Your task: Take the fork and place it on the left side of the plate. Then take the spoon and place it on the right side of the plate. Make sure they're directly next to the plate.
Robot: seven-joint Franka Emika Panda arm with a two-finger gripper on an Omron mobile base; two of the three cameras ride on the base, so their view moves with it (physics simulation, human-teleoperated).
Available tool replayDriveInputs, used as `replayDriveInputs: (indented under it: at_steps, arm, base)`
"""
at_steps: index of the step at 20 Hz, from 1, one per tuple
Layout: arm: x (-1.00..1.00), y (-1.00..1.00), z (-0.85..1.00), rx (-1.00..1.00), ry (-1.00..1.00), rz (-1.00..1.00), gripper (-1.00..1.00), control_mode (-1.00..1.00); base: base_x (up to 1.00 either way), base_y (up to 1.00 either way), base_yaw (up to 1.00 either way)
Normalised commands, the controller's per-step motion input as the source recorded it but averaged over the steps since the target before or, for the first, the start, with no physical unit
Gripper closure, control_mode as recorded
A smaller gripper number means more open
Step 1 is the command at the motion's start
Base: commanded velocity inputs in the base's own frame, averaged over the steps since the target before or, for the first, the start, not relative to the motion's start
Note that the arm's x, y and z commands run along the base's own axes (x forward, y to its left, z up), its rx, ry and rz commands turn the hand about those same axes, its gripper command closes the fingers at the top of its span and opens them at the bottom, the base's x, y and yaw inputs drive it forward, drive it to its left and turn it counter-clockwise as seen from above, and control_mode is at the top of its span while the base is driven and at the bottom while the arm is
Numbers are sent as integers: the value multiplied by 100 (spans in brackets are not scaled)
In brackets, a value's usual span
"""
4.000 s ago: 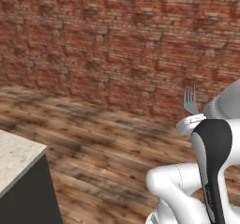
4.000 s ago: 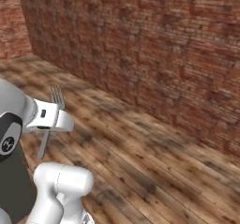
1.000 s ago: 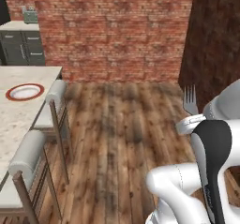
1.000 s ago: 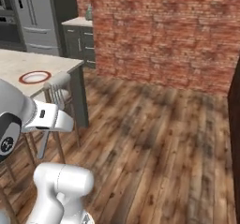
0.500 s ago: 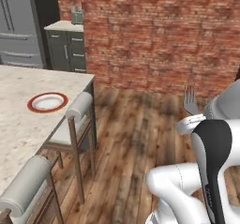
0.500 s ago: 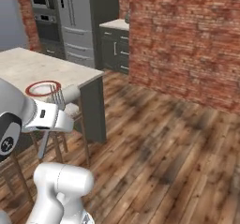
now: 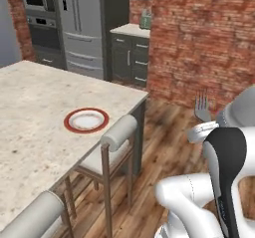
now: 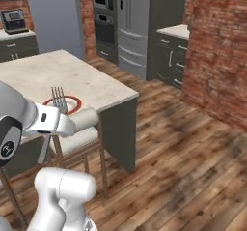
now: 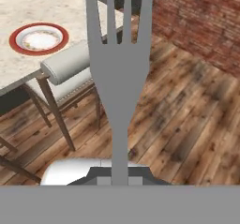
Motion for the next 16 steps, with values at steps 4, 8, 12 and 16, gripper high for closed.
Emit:
replayDriveInputs:
  at_steps: [4, 8, 12, 16]
  arm:
    - [0, 0, 0, 0, 0, 0, 100, 100]
    - [0, 0, 0, 0, 0, 0, 100, 100]
    - [0, 0, 0, 0, 0, 0, 100, 100]
    - [0, 0, 0, 0, 0, 0, 100, 100]
  base:
    - [100, 0, 57]
    - [67, 0, 57]
    - [30, 0, 58]
    - [-5, 0, 59]
